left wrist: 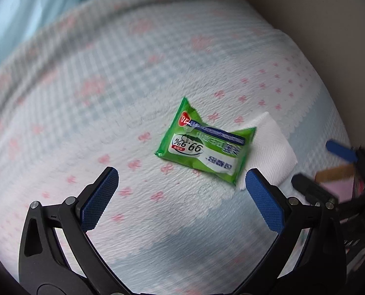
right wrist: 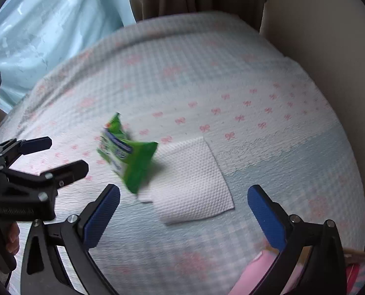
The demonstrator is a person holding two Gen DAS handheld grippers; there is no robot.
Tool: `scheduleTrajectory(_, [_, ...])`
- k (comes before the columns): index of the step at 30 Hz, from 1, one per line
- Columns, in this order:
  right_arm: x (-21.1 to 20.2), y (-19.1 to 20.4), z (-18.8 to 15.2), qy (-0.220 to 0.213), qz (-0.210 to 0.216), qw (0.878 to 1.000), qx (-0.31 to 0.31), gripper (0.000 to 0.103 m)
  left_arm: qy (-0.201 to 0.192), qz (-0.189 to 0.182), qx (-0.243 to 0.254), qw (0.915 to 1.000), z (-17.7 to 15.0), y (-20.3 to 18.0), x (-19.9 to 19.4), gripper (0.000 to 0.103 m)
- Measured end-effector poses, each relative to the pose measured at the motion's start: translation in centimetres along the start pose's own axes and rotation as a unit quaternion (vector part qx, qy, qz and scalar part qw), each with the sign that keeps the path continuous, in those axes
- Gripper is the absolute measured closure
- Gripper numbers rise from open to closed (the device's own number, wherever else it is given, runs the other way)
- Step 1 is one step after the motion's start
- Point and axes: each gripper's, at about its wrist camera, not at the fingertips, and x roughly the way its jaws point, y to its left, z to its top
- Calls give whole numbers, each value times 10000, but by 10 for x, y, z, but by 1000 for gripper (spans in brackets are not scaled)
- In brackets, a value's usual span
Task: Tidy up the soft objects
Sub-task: 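Grasp the green wipes packet with the left tool while the right tool grasps the white tissue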
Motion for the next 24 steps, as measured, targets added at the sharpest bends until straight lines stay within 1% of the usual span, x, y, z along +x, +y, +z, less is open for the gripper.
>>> scheduleTrajectory(3, [19,-2,0,236,47,9997,-94,0,299,-274,-517,9978,9,9,23,0])
scheduleTrajectory(4, [26,-3,0,320,77,9994,-143,0,413,-409,-714,9958,13,10,33,0])
scheduleTrajectory(6, [37,-3,0,429,119,9987,-231,0,561,-521,-976,9923,17,11,46,0])
scheduleTrajectory(9, [56,-2,0,606,206,9974,-332,0,737,-775,-1517,9826,21,13,67,0])
scheduleTrajectory(10, [61,-2,0,652,233,9971,-331,0,787,-864,-1725,9780,20,12,74,0])
scheduleTrajectory(11, [66,-3,1,703,254,9967,-327,0,801,-871,-1817,9762,21,11,79,0])
scheduleTrajectory(12, [73,-4,1,770,255,9962,-325,0,797,-823,-1871,9756,23,9,83,0])
scheduleTrajectory(15, [85,-5,1,836,259,9955,-364,0,691,-595,-1845,9786,30,-2,88,0])
scheduleTrajectory(20, [90,-2,1,714,192,9960,-491,0,514,-285,-1789,9821,41,-18,97,0])
scheduleTrajectory(21, [90,-1,0,682,166,9962,-525,2,474,-240,-1774,9827,42,-21,97,2])
scheduleTrajectory(22, [89,1,-1,642,138,9962,-572,7,420,-192,-1754,9834,43,-24,97,4])
scheduleTrajectory(23, [88,2,-2,614,124,9961,-613,13,377,-164,-1727,9841,45,-27,97,11])
scheduleTrajectory(24, [86,5,-3,572,113,9960,-681,17,316,-137,-1683,9851,46,-30,97,24])
